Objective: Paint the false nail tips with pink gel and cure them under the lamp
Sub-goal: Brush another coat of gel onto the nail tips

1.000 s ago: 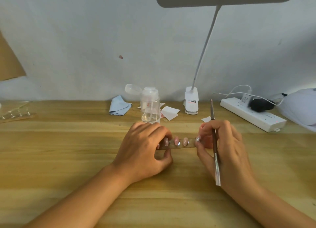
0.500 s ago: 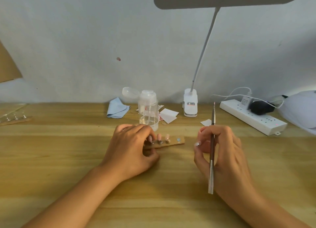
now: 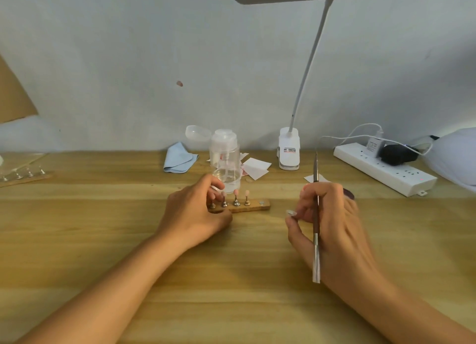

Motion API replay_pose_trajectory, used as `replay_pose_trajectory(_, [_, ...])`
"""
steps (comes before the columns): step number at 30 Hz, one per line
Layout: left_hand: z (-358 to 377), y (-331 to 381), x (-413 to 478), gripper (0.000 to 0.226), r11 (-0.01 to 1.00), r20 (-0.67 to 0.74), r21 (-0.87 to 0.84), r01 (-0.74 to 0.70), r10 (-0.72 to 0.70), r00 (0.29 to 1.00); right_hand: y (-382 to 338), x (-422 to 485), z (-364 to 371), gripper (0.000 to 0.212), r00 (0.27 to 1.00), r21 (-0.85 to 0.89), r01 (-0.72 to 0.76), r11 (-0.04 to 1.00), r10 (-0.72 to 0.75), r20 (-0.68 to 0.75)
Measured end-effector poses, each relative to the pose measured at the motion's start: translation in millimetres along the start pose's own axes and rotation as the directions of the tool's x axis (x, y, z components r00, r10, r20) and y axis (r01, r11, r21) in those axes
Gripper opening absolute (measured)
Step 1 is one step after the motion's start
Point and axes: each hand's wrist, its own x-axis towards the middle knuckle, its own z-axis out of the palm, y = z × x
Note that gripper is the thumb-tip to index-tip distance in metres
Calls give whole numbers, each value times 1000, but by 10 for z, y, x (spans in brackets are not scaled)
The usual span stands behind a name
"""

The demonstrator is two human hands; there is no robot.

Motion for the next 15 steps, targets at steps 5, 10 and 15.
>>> replay_pose_trajectory(5, [-63,174,-116,27,900,-331,269,-342,420,845,-18,10,-10,41,1000,31,-3,1000,4,-29])
replay_pose_trajectory(10, [120,584,-348,31,902,1,-144,-407,411,912,-33,27,-46,39,999,110,-7,994,12,-40])
replay_pose_trajectory(15, [314,721,-421,33,850,159,-490,-193,305,939,34,38,-46,42,997,187,-61,980,67,-25])
